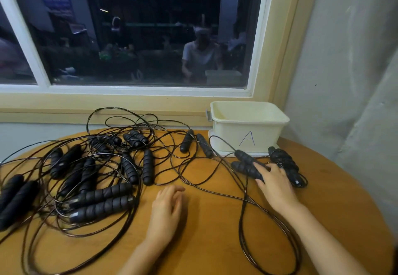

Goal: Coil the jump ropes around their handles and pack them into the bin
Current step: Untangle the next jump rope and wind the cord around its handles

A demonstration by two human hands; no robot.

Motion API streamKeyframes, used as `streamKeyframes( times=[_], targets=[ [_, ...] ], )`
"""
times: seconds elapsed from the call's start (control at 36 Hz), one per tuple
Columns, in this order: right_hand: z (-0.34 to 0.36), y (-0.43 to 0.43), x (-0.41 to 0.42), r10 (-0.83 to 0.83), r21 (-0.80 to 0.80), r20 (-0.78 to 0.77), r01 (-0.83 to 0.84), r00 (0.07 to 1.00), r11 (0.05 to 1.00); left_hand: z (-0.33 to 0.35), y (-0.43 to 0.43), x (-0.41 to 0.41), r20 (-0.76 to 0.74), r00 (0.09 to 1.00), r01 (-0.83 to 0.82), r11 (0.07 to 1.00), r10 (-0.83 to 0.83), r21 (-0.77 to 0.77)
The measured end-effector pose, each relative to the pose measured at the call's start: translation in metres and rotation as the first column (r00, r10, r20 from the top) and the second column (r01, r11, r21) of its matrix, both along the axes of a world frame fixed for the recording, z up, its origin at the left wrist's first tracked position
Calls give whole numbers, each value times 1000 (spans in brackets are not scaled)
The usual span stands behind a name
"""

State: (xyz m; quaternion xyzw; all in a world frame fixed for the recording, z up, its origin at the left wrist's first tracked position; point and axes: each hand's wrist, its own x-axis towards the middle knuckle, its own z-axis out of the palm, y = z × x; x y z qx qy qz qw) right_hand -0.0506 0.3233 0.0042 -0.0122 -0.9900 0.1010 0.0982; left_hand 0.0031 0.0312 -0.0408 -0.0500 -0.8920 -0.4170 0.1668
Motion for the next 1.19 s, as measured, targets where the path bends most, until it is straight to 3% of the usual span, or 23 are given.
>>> streamKeyframes(
  times=[0.14,0.19,0.28,0.39,0.47,0.58,0.64,0.67,0.72,0.81,0.92,1.0,1.19],
  targets=[
    [23,-27,35,-7,-22,-136,5,991,1000,35,24,25,117,980,119,942,-163,314],
    [25,-46,54,25,-116,-159,-44,987,992,53,37,33,203,932,161,845,-300,510],
    [20,-77,82,72,-286,-209,-131,975,949,68,52,33,296,855,93,687,-427,721],
    [7,-112,113,84,-460,-207,-173,975,871,74,53,24,340,810,-35,539,-477,841],
    [-5,-129,132,189,-513,-162,-246,969,823,70,42,22,375,803,-107,507,-464,855],
    [-16,-137,144,367,-593,-100,-351,925,725,59,12,13,509,772,-126,694,-381,709],
    [-15,-132,143,405,-599,-89,-373,910,708,57,-6,9,542,743,-53,773,-392,632],
    [-15,-129,141,415,-583,-99,-390,905,712,57,-15,7,553,735,20,828,-392,561],
    [-18,-120,134,415,-537,-131,-416,900,734,53,-31,4,529,782,239,943,-329,233],
    [-30,-109,119,371,-450,-254,-449,893,772,41,-39,5,397,878,397,867,-265,-299],
    [-43,-99,101,362,-276,-407,-491,839,826,26,-31,20,269,929,369,663,-254,-651],
    [-49,-93,94,405,-160,-381,-490,831,857,23,-29,29,235,935,352,615,-266,-705],
    [-64,-82,85,525,-51,-314,-566,791,823,12,-37,41,276,916,402,651,-292,-644]
  ],
)
